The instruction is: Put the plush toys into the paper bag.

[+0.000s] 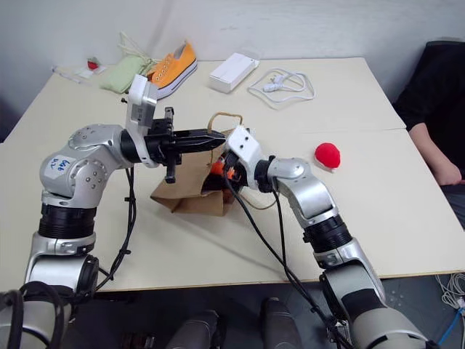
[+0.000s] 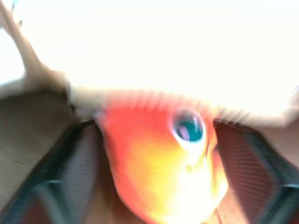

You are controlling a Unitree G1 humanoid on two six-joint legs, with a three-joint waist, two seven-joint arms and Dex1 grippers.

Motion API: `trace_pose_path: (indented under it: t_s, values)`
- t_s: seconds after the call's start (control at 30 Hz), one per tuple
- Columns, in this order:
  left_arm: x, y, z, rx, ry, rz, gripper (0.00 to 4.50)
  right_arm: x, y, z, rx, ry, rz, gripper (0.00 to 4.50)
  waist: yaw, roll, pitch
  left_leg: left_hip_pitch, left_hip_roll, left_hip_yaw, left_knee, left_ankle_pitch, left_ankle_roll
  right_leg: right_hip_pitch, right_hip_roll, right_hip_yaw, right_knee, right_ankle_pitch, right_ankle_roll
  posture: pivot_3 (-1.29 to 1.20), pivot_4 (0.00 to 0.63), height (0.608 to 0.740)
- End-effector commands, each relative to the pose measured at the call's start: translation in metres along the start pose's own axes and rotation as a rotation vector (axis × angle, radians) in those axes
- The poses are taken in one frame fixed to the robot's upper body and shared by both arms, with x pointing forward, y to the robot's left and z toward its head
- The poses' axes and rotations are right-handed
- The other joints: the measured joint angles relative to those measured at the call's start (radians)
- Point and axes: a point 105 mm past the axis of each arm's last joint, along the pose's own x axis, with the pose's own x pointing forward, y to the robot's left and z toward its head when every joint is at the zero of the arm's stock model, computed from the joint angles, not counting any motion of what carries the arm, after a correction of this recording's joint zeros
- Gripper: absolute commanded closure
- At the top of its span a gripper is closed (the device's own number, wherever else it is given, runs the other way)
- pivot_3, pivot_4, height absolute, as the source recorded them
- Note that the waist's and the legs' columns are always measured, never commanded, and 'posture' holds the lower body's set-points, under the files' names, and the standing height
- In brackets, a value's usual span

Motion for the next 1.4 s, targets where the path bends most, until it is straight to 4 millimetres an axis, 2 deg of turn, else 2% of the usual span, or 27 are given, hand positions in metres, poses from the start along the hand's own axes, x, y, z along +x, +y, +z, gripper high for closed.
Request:
trace_pose_path:
  t_s: [0.03, 0.07, 0.17, 0.23, 0.3, 0.43, 0.57, 0.67, 0.77, 0.87, 0.97, 1.03, 1.17, 1.23, 1.3, 1.33, 1.4]
  values:
    - [-0.008, 0.004, 0.015, 0.035, -0.039, 0.032, 4.5, -0.024, 0.003, 0.028, 0.029, -0.088, -0.016, 0.01, 0.001, 0.0, 0.0, 0.0, 0.0, 0.0, 0.0, 0.0, 0.0, 0.0, 0.0, 0.0, 0.0, 0.0, 0.0, 0.0, 0.15, 0.74]
    - [-0.01, 0.005, 0.016, 0.028, -0.048, 0.043, 4.5, -0.034, 0.005, 0.031, 0.044, -0.094, -0.018, 0.01, 0.002, 0.0, 0.0, 0.0, 0.0, 0.0, 0.0, 0.0, 0.0, 0.0, 0.0, 0.0, 0.0, 0.0, 0.0, 0.0, 0.15, 0.74]
    - [-0.016, 0.015, 0.021, 0.013, -0.085, 0.111, 4.5, -0.081, 0.01, 0.033, 0.079, -0.085, -0.045, 0.01, 0.015, 0.0, 0.0, -0.001, -0.001, -0.001, 0.0, 0.0, 0.0, 0.0, -0.001, 0.0, 0.0, 0.0, 0.0, 0.0, 0.15, 0.74]
    - [-0.013, 0.014, 0.022, 0.006, -0.102, 0.114, 4.5, -0.104, 0.001, 0.027, 0.104, -0.055, -0.125, 0.01, 0.024, 0.0, 0.0, -0.001, -0.001, -0.001, 0.0, 0.0, 0.001, 0.001, -0.001, 0.0, -0.001, 0.0, 0.0, 0.0, 0.15, 0.74]
    - [-0.01, 0.01, 0.021, 0.006, -0.107, 0.102, 4.5, -0.125, -0.018, 0.015, 0.112, -0.003, -0.24, 0.01, 0.031, 0.0, 0.0, -0.001, -0.001, 0.0, 0.001, 0.0, 0.001, 0.001, -0.001, 0.001, -0.001, 0.0, 0.0, 0.0, 0.15, 0.74]
    - [-0.01, 0.01, 0.023, -0.005, -0.137, 0.124, 4.5, -0.164, -0.078, -0.02, 0.126, 0.136, -0.569, 0.01, 0.031, 0.0, 0.0, 0.0, -0.001, 0.001, 0.001, 0.0, 0.001, 0.001, -0.001, 0.002, 0.0, 0.0, 0.0, 0.0, 0.15, 0.74]
    - [-0.015, 0.015, 0.028, -0.018, -0.17, 0.16, 4.5, -0.184, -0.128, -0.053, 0.132, 0.235, -0.826, 0.01, 0.025, 0.0, 0.0, 0.001, -0.001, 0.003, 0.0, 0.0, 0.001, 0.001, -0.001, 0.003, 0.001, 0.0, 0.0, 0.0, 0.15, 0.74]
    - [-0.019, 0.017, 0.032, -0.016, -0.181, 0.185, 4.5, -0.18, -0.149, -0.073, 0.192, 0.267, -0.899, 0.01, 0.016, 0.0, 0.0, 0.001, 0.0, 0.004, 0.0, 0.0, 0.0, -0.001, -0.001, 0.003, 0.001, 0.0, 0.0, 0.0, 0.15, 0.74]
    - [-0.021, 0.017, 0.033, -0.008, -0.179, 0.195, 4.5, -0.167, -0.158, -0.085, 0.275, 0.254, -0.907, 0.01, 0.003, 0.0, 0.0, 0.001, 0.0, 0.004, 0.0, 0.0, 0.0, 0.0, -0.001, 0.003, 0.001, 0.0, 0.0, 0.0, 0.15, 0.74]
    - [-0.022, 0.016, 0.033, -0.004, -0.178, 0.201, 4.5, -0.159, -0.161, -0.095, 0.326, 0.264, -0.913, 0.67, 0.001, 0.0, 0.0, 0.0, 0.0, 0.003, -0.001, 0.0, 0.0, 0.0, -0.001, 0.002, 0.001, 0.0, 0.0, 0.0, 0.15, 0.74]
    - [-0.024, 0.015, 0.034, -0.001, -0.178, 0.205, 4.5, -0.155, -0.162, -0.101, 0.34, 0.278, -0.913, 1.69, 0.003, 0.0, 0.0, 0.0, 0.0, 0.003, 0.0, 0.0, 0.0, 0.0, -0.001, 0.002, 0.001, 0.0, 0.0, 0.0, 0.15, 0.74]
    - [-0.027, 0.015, 0.035, -0.007, -0.183, 0.214, 4.5, -0.154, -0.161, -0.099, 0.331, 0.256, -0.901, 2.37, 0.002, 0.0, 0.0, 0.0, -0.001, 0.003, 0.0, 0.0, 0.0, 0.0, -0.001, 0.002, 0.0, 0.0, 0.0, 0.0, 0.15, 0.74]
    - [-0.031, 0.016, 0.033, -0.018, -0.181, 0.222, 4.5, -0.149, -0.151, -0.072, 0.238, 0.159, -0.791, 3.66, 0.001, 0.0, 0.0, 0.0, 0.0, 0.003, 0.0, 0.0, 0.0, 0.0, 0.0, 0.002, 0.001, 0.0, 0.0, 0.0, 0.15, 0.74]
    - [-0.031, 0.016, 0.032, -0.021, -0.178, 0.219, 4.5, -0.139, -0.135, -0.052, 0.189, 0.108, -0.668, 4.03, 0.001, 0.0, 0.0, 0.0, 0.0, 0.003, 0.0, 0.0, 0.0, 0.0, 0.0, 0.002, 0.0, 0.0, 0.0, 0.0, 0.15, 0.74]
    - [-0.03, 0.015, 0.03, -0.021, -0.171, 0.213, 4.5, -0.121, -0.109, -0.03, 0.183, 0.06, -0.504, 4.12, 0.002, 0.0, 0.0, 0.0, 0.0, 0.003, 0.0, 0.0, 0.0, 0.0, 0.0, 0.002, 0.0, 0.0, 0.0, 0.0, 0.15, 0.74]
    - [-0.03, 0.015, 0.03, -0.02, -0.168, 0.209, 4.5, -0.106, -0.092, -0.014, 0.182, 0.03, -0.397, 4.12, 0.0, 0.0, 0.0, 0.0, 0.0, 0.003, 0.0, 0.0, 0.0, 0.0, 0.0, 0.002, 0.0, 0.0, 0.0, 0.0, 0.15, 0.74]
    - [-0.028, 0.016, 0.03, -0.019, -0.168, 0.203, 4.5, -0.083, -0.063, 0.006, 0.159, 0.013, -0.235, 4.12, -0.003, 0.0, 0.0, 0.0, 0.0, 0.003, 0.0, 0.0, 0.0, 0.0, 0.0, 0.002, 0.001, 0.0, 0.0, 0.0, 0.15, 0.74]
